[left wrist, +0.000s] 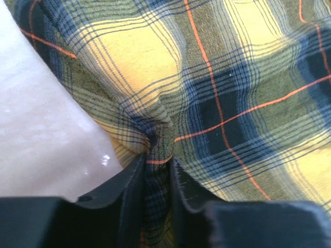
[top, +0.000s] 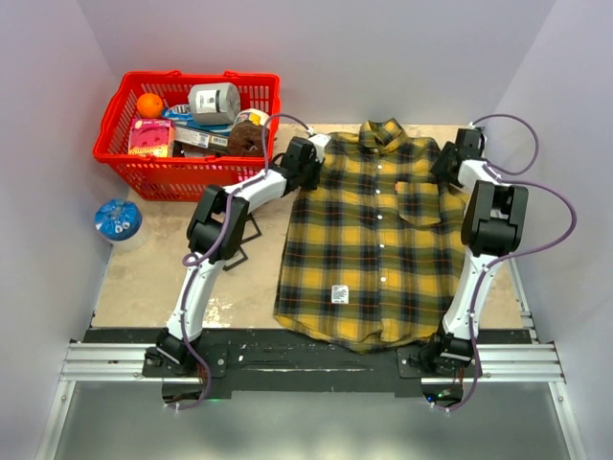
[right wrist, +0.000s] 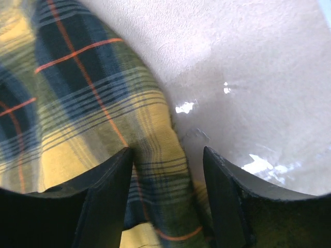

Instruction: Pin the brooch onto the clothing

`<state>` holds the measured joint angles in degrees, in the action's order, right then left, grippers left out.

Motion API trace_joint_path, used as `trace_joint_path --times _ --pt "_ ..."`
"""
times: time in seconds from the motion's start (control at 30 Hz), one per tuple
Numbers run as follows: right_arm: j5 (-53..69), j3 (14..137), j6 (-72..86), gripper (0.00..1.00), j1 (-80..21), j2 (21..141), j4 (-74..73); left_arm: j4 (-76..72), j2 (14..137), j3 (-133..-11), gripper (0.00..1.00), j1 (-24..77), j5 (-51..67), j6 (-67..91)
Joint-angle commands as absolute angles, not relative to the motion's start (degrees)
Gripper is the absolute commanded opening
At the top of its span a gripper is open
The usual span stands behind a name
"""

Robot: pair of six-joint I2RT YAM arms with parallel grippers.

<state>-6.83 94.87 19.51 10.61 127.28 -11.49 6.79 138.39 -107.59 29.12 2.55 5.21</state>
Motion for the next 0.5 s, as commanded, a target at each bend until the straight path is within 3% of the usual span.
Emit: trace_joint_path --times 0.0,0.07,0.13,0.23,0.47 --pt "-4.31 98.79 20.65 0.53 10.63 128.93 -9.58 4.92 138.96 -109.16 0.14 25.75 1.84 4.48" --pt "-3.78 99.92 20.74 0.44 10.55 129.72 -10.02 4.31 138.78 -108.99 0.0 25.66 1.5 4.31" --pt "-3.25 100.54 20.83 0.18 10.63 130.25 -10.11 4.04 138.26 -108.72 0.0 25.49 0.44 4.22" --pt "-4.21 101.16 20.74 0.0 10.72 130.17 -10.2 2.82 137.29 -107.93 0.0 25.14 0.26 4.48" --pt "-11.32 100.37 20.04 0.0 10.81 128.85 -10.19 1.93 136.49 -106.17 0.0 25.05 -2.2 4.83"
